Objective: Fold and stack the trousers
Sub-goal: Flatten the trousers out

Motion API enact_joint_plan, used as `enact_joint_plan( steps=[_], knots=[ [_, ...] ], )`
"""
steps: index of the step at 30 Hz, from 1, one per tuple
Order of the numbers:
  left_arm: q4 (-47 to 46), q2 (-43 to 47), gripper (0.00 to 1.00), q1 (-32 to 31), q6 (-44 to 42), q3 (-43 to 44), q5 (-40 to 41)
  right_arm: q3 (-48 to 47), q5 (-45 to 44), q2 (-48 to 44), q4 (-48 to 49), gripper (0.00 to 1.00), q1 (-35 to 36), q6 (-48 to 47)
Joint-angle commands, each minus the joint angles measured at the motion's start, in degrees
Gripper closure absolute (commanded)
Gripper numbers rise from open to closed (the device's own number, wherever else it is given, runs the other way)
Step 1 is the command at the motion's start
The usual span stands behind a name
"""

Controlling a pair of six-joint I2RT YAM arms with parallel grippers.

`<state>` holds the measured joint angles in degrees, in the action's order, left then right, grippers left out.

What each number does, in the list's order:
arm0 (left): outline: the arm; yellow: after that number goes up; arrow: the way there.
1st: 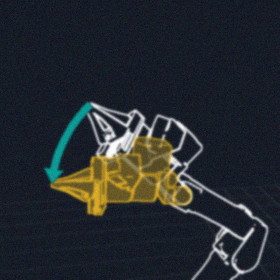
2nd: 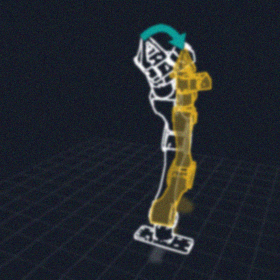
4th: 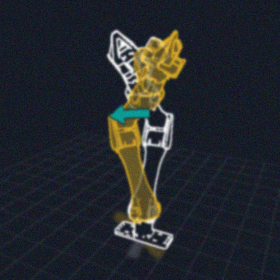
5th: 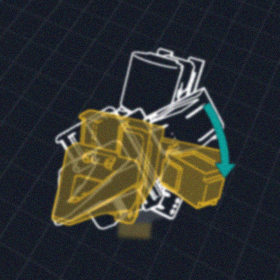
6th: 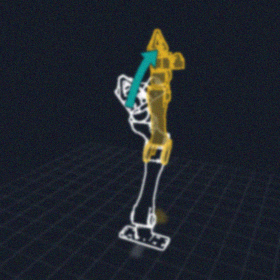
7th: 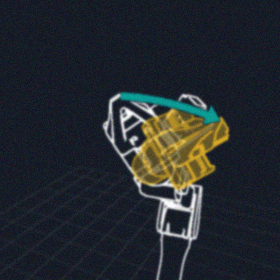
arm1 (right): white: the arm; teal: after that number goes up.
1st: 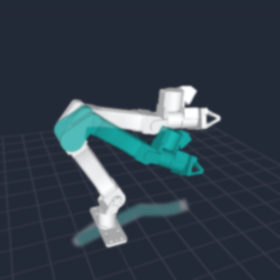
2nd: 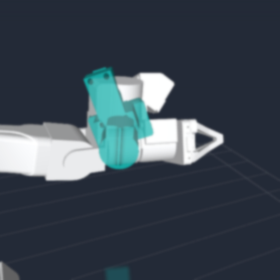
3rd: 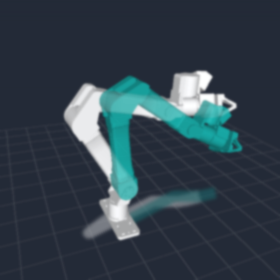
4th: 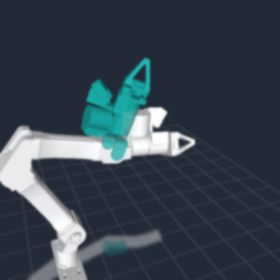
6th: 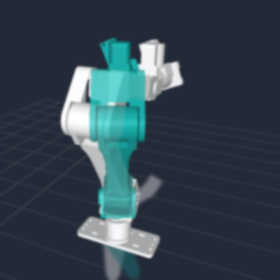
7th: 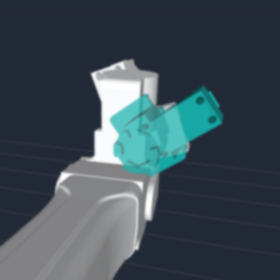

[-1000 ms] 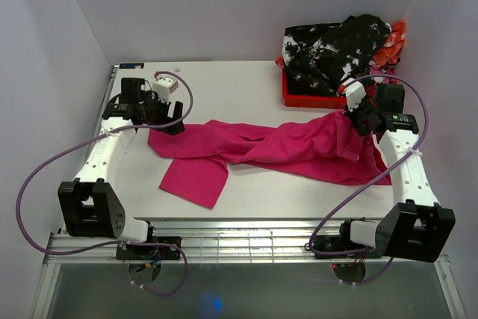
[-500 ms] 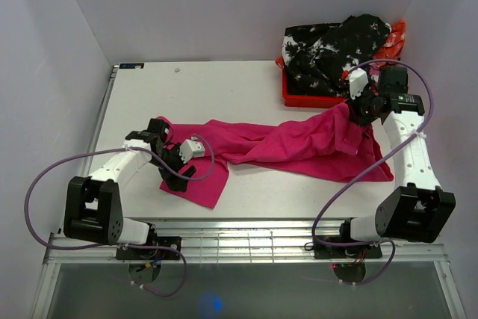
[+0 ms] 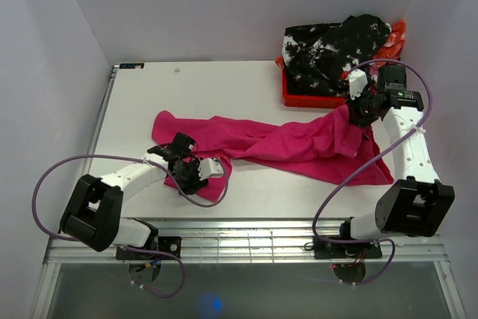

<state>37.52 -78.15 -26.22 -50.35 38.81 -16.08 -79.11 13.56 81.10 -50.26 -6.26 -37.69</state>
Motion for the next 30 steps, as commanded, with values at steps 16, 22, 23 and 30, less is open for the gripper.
enact_joint_plan(
  steps=[16, 22, 23, 30],
  knots=[
    [14.48, 7.84, 1.0, 20.48, 1.3, 20.05, -8.87, -5.09, -2.14, 1.16, 0.34, 0.92, -4.01, -5.11],
    [22.42, 6.34, 1.0, 38.24, -0.09, 34.57, -18.46, -6.4, -2.58, 1.6, 0.43, 0.92, -7.79, -7.39],
    [22.51, 6.26, 1.0, 41.48, -0.62, 34.93, -18.73, -6.58, -2.58, 1.69, 0.43, 0.92, -8.32, -7.74],
    [25.14, 4.5, 1.0, 57.22, -13.87, 34.94, -20.83, -6.41, -3.45, 2.83, 0.78, 0.92, -12.81, -11.61]
  ],
)
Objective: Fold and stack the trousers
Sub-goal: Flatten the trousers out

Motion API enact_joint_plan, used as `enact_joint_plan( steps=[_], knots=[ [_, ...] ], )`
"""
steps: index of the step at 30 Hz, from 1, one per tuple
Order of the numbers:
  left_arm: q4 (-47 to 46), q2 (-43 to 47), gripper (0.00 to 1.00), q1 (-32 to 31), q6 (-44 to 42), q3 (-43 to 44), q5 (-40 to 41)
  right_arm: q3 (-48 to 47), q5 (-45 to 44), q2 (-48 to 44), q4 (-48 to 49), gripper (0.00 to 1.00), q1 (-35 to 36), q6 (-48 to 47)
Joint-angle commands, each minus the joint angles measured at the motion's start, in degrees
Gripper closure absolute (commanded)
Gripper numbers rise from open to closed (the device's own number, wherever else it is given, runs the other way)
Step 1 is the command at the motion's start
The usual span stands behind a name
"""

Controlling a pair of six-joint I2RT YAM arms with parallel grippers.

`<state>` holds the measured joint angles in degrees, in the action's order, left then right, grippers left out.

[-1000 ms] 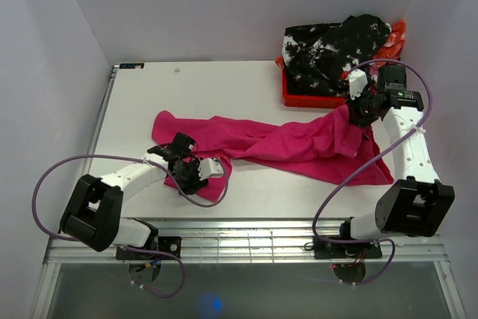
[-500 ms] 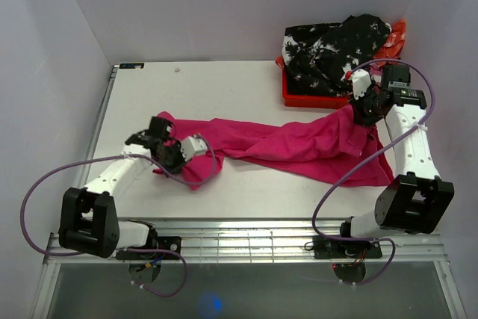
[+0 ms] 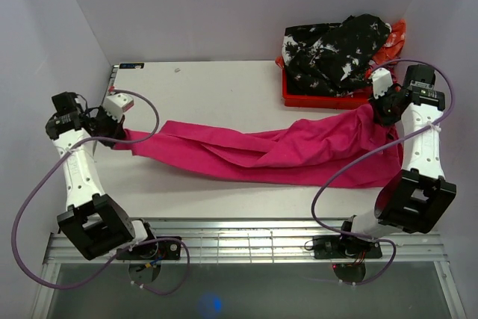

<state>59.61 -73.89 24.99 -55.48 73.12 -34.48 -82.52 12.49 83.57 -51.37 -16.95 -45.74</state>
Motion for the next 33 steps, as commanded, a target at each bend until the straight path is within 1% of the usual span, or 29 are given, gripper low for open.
enact_joint_plan(
  steps=[1, 2, 3, 4, 6, 7, 8, 11, 12, 13, 14, 16, 17, 19, 20, 22, 23, 24, 25, 26, 27, 28, 29, 30, 31, 32, 33],
  knots=[
    [4.27, 0.41, 1.0, 8.03, -12.16, 0.1, -3.39, -3.0, -2.21, 0.97, 1.89, 0.92, -2.91, -3.74],
    [4.11, 0.85, 1.0, 11.62, -18.37, -0.95, -3.49, -2.91, -2.12, 1.24, 1.81, 0.92, -3.17, -3.83],
    [3.15, 1.63, 1.0, 12.96, -20.78, -3.84, -3.05, -2.82, -2.03, 1.59, 1.8, 0.92, -3.26, -3.92],
    [0.53, 1.9, 1.0, 14.19, -22.89, -5.52, -0.61, -2.56, -1.86, 1.94, 1.72, 0.92, -3.26, -3.92],
    [-3.61, 2.17, 1.0, 15.08, -24.06, -9.47, 0.9, -1.6, -1.07, 2.12, 1.72, 0.92, -3.26, -4.01],
    [-5.63, 1.65, 1.0, 15.43, -24.14, -9.92, 1.17, -1.33, -0.98, 2.56, 1.63, 0.92, -3.26, -4.01],
    [-5.65, 0.95, 1.0, 15.61, -23.97, -9.84, 1.26, -1.15, -0.72, 2.74, 1.54, 0.92, -3.26, -3.92],
    [-3.2, -1.25, 1.0, 15.61, -22.74, -7.21, -2.07, 0.34, -0.36, 3.0, 0.84, 0.92, -3.26, -4.01],
    [-1.8, -1.61, 1.0, 15.61, -24.13, -6.6, -5.04, 1.47, -0.28, 3.0, 0.4, 0.92, -3.26, -3.92],
    [1.26, -1.78, 1.0, 15.53, -25.45, -6.24, -6.38, 2.09, -0.36, 3.09, 0.22, 0.92, -3.26, -4.01],
    [2.51, -1.61, 1.0, 14.57, -27.2, -6.85, -7.0, 2.71, -0.54, 3.18, 0.22, 0.92, -3.35, -4.01],
    [3.31, -0.56, 1.0, 12.28, -31.42, -9.74, -5.08, 4.46, -1.06, 3.61, 0.48, 0.92, -3.26, -4.1],
    [3.23, 1.36, 1.0, 10.18, -33.44, -13.84, -4.11, 4.91, -2.02, 3.79, 0.75, 0.92, -3.35, -4.19],
    [1.22, 3.83, 1.0, 8.06, -38.79, -18.87, -0.16, 5.09, -2.82, 4.75, 0.66, 0.92, -3.27, -3.92],
    [0.42, 5.14, 1.0, 6.23, -40.3, -24.03, 1.42, 5.09, -3.26, 5.02, 0.66, 0.92, -3.35, -3.75],
    [-1.25, 8.4, 1.0, 4.55, -43.72, -28.28, 6.15, 5.09, -3.44, 5.37, 0.57, 0.92, -3.26, -3.75],
    [-2.13, 9.19, 0.95, 3.32, -43.57, -29.78, 7.22, 5.26, -3.26, 5.55, 0.57, 0.92, -3.26, -3.75],
    [-3.27, 10.07, 0.83, 2.87, -42.35, -31.18, 7.84, 5.18, -3.09, 5.64, 0.49, 0.92, -3.35, -3.66],
    [-5.63, 9.82, 0.57, 2.52, -40.42, -30.85, 8.11, 5.18, -2.74, 5.9, 0.49, 0.92, -3.27, -3.57],
    [-6.0, 8.86, 0.5, 2.43, -36.32, -29.54, 7.07, 5.09, -2.21, 5.99, 0.05, 0.92, -3.26, -3.48],
    [-5.83, 7.37, 0.44, 2.43, -34.01, -25.0, 6.1, 5.0, -2.12, 6.25, -0.13, 0.92, -3.26, -3.4],
    [-4.69, 2.92, 0.43, 2.43, -31.47, -21.83, 4.96, 4.91, -1.77, 6.69, -0.3, 0.92, -3.26, -3.4],
    [-3.73, 0.35, 0.35, 2.34, -29.0, -18.4, 2.25, 4.83, -1.42, 6.87, -0.57, 0.92, -3.26, -3.4],
    [-1.28, -2.2, 0.31, 2.43, -24.63, -11.41, 0.74, 4.83, -1.42, 7.04, -0.57, 0.92, -3.26, -3.31],
    [-0.3, -6.66, 0.29, 2.43, -22.76, -8.12, -1.01, 4.74, -1.24, 7.48, -0.57, 0.92, -3.26, -3.22],
    [0.15, -8.62, 0.28, 2.34, -20.82, -5.21, -3.9, 4.74, -1.42, 7.66, -0.66, 0.92, -3.26, -3.22],
    [0.15, -10.29, 0.28, 2.08, -16.8, -0.83, -4.97, 4.56, -1.33, 7.75, -0.83, 0.92, -3.26, -3.13]
  ],
)
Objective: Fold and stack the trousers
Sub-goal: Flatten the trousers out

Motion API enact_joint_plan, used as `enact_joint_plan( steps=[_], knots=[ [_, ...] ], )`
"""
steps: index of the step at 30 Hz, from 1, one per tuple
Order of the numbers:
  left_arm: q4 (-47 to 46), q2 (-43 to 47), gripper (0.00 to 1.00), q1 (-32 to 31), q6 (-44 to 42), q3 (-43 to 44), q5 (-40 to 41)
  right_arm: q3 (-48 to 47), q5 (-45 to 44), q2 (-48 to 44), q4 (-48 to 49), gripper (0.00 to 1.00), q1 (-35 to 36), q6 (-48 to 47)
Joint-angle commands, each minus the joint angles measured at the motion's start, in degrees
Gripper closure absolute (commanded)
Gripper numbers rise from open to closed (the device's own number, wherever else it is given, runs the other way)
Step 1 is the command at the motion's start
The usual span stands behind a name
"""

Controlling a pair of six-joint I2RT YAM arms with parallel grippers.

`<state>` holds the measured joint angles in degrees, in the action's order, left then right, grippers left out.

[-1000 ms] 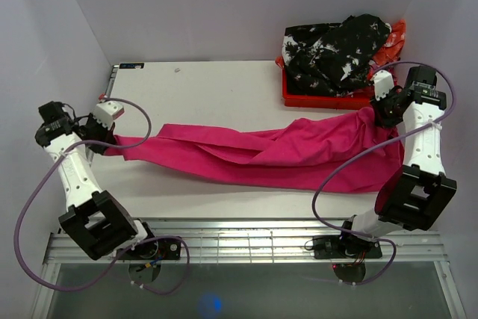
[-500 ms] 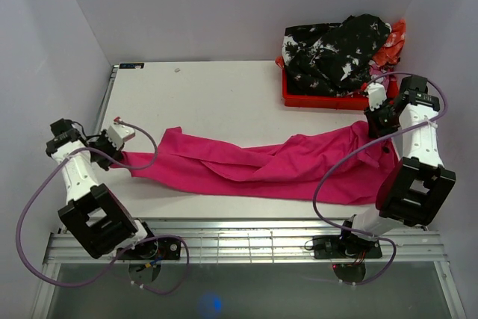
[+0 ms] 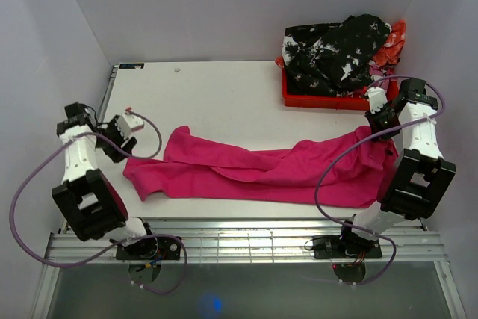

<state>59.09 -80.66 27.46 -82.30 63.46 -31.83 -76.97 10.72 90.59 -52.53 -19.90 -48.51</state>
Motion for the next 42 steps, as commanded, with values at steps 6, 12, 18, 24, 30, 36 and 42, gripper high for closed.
enact_joint_plan(
  steps=[6, 12, 18, 24, 30, 36, 42],
  knots=[
    [-6.33, -9.25, 0.28, -8.38, 19.71, 9.41, -7.98, -1.69, 1.5, 1.26, -0.11, 0.92, -0.31, 0.35],
    [-15.74, -6.18, 0.27, -24.36, 28.24, 1.41, -4.47, -3.19, 3.96, 2.14, -2.66, 0.92, -0.31, 1.4],
    [-22.34, -5.12, 0.25, -39.41, 30.18, -4.75, 4.4, -3.45, 3.6, 3.02, -2.4, 0.92, -0.31, 2.01],
    [-26.04, -7.05, 0.25, -44.42, 29.04, -7.56, 9.5, -3.8, 5.71, 2.58, -1.96, 0.92, -0.31, 3.07],
    [-29.54, -9.25, 0.26, -46.97, 27.9, -9.32, 12.13, -4.5, 7.47, 2.05, -1.52, 0.92, -0.66, 4.56],
    [-35.0, -11.97, 0.56, -47.59, 30.79, -9.15, 16.54, -4.59, 9.23, 1.17, -1.34, 0.92, -1.1, 4.74],
    [-30.72, -9.08, 1.0, -45.49, 33.78, -5.55, 15.05, -4.07, 8.27, 0.38, -1.52, 0.92, -2.07, 2.82]
  ],
)
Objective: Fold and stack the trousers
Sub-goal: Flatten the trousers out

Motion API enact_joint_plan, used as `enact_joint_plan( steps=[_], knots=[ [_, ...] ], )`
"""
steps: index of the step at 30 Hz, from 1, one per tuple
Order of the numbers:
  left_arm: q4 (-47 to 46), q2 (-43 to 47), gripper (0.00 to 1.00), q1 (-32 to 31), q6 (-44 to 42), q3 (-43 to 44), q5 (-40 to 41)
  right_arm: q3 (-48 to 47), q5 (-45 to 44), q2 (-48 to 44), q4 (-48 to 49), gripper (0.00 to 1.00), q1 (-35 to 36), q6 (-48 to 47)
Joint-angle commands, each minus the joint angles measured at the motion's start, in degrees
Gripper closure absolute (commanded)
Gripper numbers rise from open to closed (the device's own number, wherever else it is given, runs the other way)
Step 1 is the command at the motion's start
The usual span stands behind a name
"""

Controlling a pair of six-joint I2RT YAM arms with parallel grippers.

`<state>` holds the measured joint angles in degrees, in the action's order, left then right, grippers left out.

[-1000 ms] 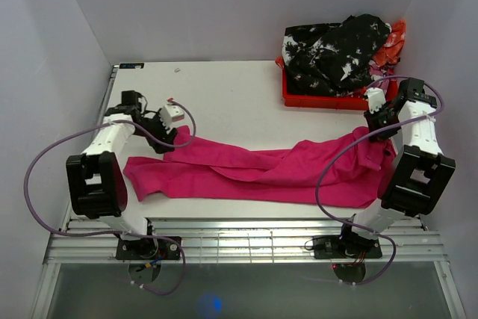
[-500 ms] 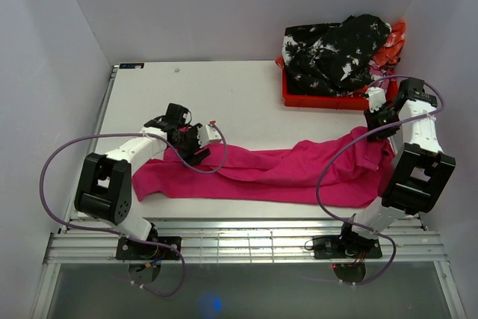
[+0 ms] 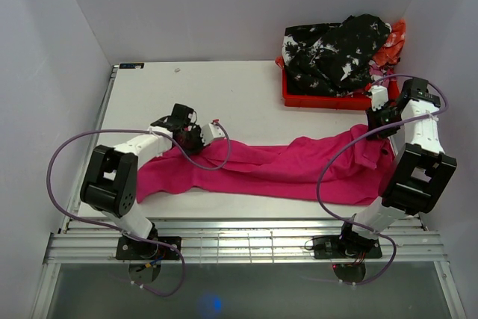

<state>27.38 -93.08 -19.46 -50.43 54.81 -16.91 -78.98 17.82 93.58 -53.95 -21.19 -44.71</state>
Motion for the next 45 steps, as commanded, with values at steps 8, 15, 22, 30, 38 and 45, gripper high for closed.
enact_joint_plan(
  steps=[8, 15, 22, 30, 38, 45],
  knots=[
    [17.26, 10.01, 0.92, 8.38, -0.89, 9.27, -7.08, -1.26, 0.02, -3.49, 0.52, 0.92, -1.92, -3.54],
    [24.03, 13.19, 0.84, 9.36, -3.53, 7.6, -10.51, -1.62, 1.69, -3.84, 0.25, 0.92, -2.01, -3.98],
    [22.46, 8.72, 0.86, 11.46, 1.03, 9.7, -13.41, 1.63, 2.39, -5.78, 0.08, 0.92, -2.1, -7.93],
    [16.5, -2.27, 0.71, 14.28, 17.88, 17.35, -14.21, 5.06, 1.43, -6.75, 1.82, 0.92, -2.01, -12.34],
    [13.75, -3.6, 0.35, 14.54, 25.47, 20.51, -12.89, -3.1, 5.03, -8.85, -1.41, 0.17, 0.69, -7.5],
    [22.98, -3.08, 0.34, 15.85, 23.36, 21.67, -19.39, -3.56, 7.49, -9.91, -6.95, 0.26, 16.75, -8.9]
  ],
)
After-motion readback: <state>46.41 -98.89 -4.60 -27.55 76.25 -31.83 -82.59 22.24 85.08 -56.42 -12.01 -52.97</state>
